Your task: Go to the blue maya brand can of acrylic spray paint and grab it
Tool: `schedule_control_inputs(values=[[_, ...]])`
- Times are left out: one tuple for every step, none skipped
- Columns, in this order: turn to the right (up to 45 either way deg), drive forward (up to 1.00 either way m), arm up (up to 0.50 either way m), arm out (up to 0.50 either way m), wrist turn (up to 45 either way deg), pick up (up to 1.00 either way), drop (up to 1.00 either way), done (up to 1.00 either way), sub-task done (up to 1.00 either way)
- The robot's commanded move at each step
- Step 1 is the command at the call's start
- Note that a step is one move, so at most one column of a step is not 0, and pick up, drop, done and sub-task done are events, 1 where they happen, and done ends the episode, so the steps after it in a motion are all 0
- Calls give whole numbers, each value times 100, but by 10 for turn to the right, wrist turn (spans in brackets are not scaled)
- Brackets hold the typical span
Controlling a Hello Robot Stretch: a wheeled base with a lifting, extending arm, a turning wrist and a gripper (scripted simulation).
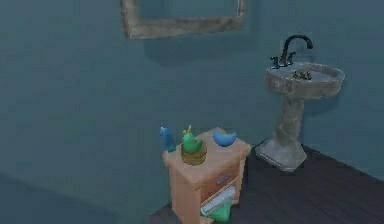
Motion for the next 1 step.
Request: schedule_control_inputs(values=[[-360,0,0,0,0,0,0,0,0]])
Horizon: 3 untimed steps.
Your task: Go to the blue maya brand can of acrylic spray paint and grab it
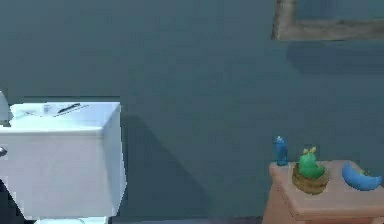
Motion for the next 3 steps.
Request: schedule_control_inputs(values=[[0,45,0,0,0,0,0,0,0],[-390,0,0,0,0,0,0,0,0],[0,0,50,0,0,0,0,0,0]])
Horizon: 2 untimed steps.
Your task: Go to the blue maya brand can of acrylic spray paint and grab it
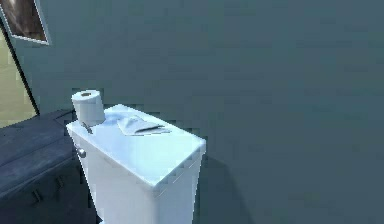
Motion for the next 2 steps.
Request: schedule_control_inputs(values=[[0,0,20,0,0,0,0,0,0],[0,0,0,40,0,0,0,0,0]])
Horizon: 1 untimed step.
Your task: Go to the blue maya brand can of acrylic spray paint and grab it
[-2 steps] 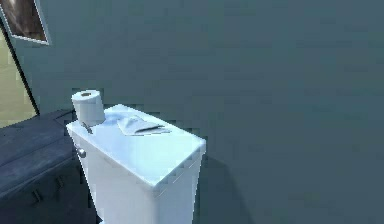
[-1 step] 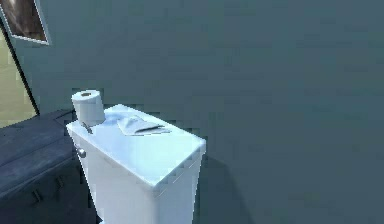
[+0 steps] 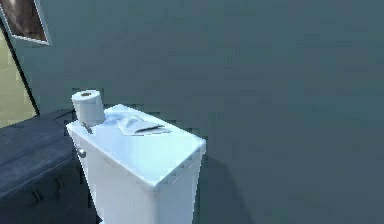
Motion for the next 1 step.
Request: schedule_control_inputs(values=[[0,0,0,0,450,0,0,0,0]])
